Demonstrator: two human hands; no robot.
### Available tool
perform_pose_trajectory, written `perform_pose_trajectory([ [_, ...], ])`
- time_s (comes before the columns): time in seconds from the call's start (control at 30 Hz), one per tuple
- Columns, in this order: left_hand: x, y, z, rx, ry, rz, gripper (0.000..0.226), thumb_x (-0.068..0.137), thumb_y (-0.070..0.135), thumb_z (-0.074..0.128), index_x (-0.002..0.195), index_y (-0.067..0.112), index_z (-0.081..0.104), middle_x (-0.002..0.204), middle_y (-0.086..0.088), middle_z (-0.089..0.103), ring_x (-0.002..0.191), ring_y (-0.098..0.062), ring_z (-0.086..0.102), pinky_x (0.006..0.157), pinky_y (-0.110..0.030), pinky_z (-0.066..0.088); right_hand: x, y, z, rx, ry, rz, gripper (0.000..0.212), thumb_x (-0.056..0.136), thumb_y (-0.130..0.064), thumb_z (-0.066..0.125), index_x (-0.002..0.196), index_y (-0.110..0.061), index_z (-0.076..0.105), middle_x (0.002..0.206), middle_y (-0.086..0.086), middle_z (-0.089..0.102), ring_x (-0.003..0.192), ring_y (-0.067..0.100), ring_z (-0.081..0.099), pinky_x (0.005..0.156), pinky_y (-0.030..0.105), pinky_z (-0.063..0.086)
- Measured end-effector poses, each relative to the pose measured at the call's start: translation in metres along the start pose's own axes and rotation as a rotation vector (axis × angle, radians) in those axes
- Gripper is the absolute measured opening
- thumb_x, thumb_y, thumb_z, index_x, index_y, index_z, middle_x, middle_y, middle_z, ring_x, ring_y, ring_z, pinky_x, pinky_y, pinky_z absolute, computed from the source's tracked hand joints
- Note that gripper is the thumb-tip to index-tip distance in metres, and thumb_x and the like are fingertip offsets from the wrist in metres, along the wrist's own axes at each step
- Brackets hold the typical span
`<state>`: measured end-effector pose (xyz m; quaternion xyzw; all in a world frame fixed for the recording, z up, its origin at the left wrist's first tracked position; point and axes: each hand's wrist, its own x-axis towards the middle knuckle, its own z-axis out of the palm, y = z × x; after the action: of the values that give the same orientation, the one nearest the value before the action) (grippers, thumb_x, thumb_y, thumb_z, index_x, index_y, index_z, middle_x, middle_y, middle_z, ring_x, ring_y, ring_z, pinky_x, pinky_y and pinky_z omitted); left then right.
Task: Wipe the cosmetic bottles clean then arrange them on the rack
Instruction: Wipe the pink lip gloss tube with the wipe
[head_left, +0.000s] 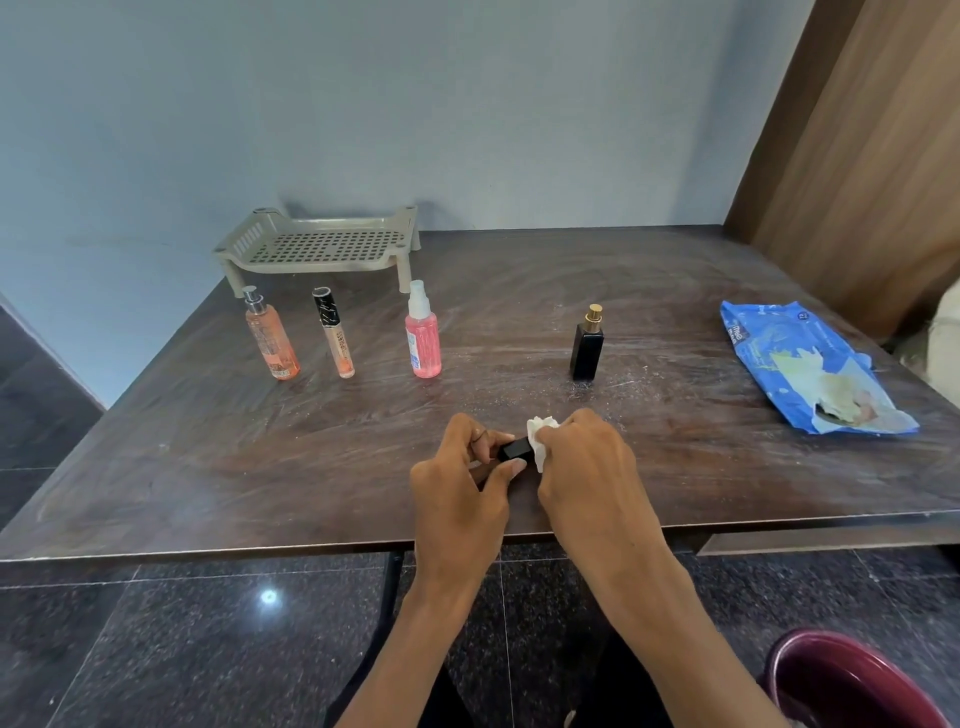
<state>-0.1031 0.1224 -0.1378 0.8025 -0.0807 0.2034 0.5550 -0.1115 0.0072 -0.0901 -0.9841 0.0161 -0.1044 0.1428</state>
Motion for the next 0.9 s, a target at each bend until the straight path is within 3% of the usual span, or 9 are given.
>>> perform_pose_trajectory([
  [0.13, 0.0, 0.002, 0.0, -0.004, 0.002, 0.002, 0.053, 0.077, -0.004, 0.082, 0.07, 0.027, 0.04, 0.076, 0.013, 0.069, 0.092, 0.011, 0.068, 0.072, -0.005, 0.049, -0.009, 0.01, 0.002, 0.028, 0.04, -0.014, 0.029, 0.094, -0.004, 0.048, 0.113, -0.013, 0.068, 0.11, 0.006, 0.057, 0.101, 0.024, 0.055, 0.067, 0.024, 0.031],
  [0.23, 0.001, 0.002, -0.001, 0.007, -0.008, -0.001, 0.053, 0.078, -0.003, 0.082, 0.07, 0.028, 0.039, 0.074, 0.015, 0.067, 0.091, 0.013, 0.067, 0.07, -0.004, 0.048, -0.013, 0.015, 0.007, 0.079, 0.046, -0.042, 0.02, 0.087, -0.002, 0.057, 0.088, -0.012, 0.074, 0.086, 0.008, 0.062, 0.083, 0.027, 0.059, 0.059, 0.032, 0.04],
  [0.3, 0.001, 0.003, -0.001, 0.017, -0.016, -0.001, 0.053, 0.078, -0.002, 0.081, 0.07, 0.029, 0.039, 0.075, 0.017, 0.067, 0.09, 0.014, 0.066, 0.069, -0.004, 0.047, -0.018, 0.014, 0.011, 0.155, 0.092, -0.054, 0.018, 0.083, 0.001, 0.062, 0.083, -0.012, 0.074, 0.076, 0.008, 0.063, 0.072, 0.028, 0.06, 0.057, 0.038, 0.049],
  [0.47, 0.0, 0.005, -0.001, 0.03, -0.004, 0.014, 0.053, 0.078, 0.003, 0.083, 0.073, 0.032, 0.039, 0.078, 0.017, 0.068, 0.089, 0.01, 0.067, 0.072, -0.003, 0.047, -0.018, 0.011, 0.003, 0.268, 0.289, -0.093, 0.022, 0.079, 0.008, 0.07, 0.095, -0.006, 0.075, 0.082, 0.006, 0.065, 0.073, 0.022, 0.061, 0.057, 0.03, 0.051],
  [0.6, -0.001, 0.006, -0.003, 0.09, -0.001, 0.021, 0.053, 0.079, 0.004, 0.083, 0.072, 0.032, 0.038, 0.066, 0.011, 0.06, 0.078, -0.006, 0.066, 0.059, -0.01, 0.047, -0.008, 0.007, 0.017, 0.233, 0.199, -0.179, 0.027, 0.077, 0.01, 0.071, 0.096, -0.007, 0.075, 0.089, 0.007, 0.064, 0.079, 0.023, 0.059, 0.057, 0.03, 0.052],
  [0.73, 0.0, 0.007, -0.002, 0.064, -0.02, -0.005, 0.051, 0.079, 0.005, 0.083, 0.072, 0.031, 0.039, 0.077, 0.015, 0.069, 0.086, 0.016, 0.065, 0.068, -0.003, 0.047, 0.002, 0.018, 0.017, 0.143, 0.197, -0.105, 0.029, 0.081, 0.009, 0.064, 0.103, -0.008, 0.074, 0.097, 0.008, 0.063, 0.086, 0.023, 0.056, 0.064, 0.025, 0.043],
  [0.83, 0.0, 0.007, -0.002, 0.043, -0.028, -0.028, 0.053, 0.078, 0.002, 0.083, 0.071, 0.03, 0.038, 0.083, 0.017, 0.07, 0.093, 0.019, 0.064, 0.072, -0.001, 0.046, 0.014, 0.037, 0.004, 0.111, 0.201, -0.025, 0.025, 0.092, -0.001, 0.055, 0.111, -0.007, 0.071, 0.098, 0.008, 0.059, 0.082, 0.015, 0.047, 0.063, 0.017, 0.031],
  [0.9, 0.0, 0.006, -0.002, 0.049, -0.03, -0.023, 0.054, 0.078, 0.002, 0.083, 0.072, 0.031, 0.037, 0.084, 0.016, 0.071, 0.093, 0.018, 0.064, 0.073, -0.001, 0.045, 0.018, 0.044, 0.002, 0.086, 0.219, -0.004, 0.023, 0.093, -0.003, 0.055, 0.109, -0.005, 0.072, 0.093, 0.007, 0.057, 0.079, 0.016, 0.046, 0.063, 0.022, 0.034],
])
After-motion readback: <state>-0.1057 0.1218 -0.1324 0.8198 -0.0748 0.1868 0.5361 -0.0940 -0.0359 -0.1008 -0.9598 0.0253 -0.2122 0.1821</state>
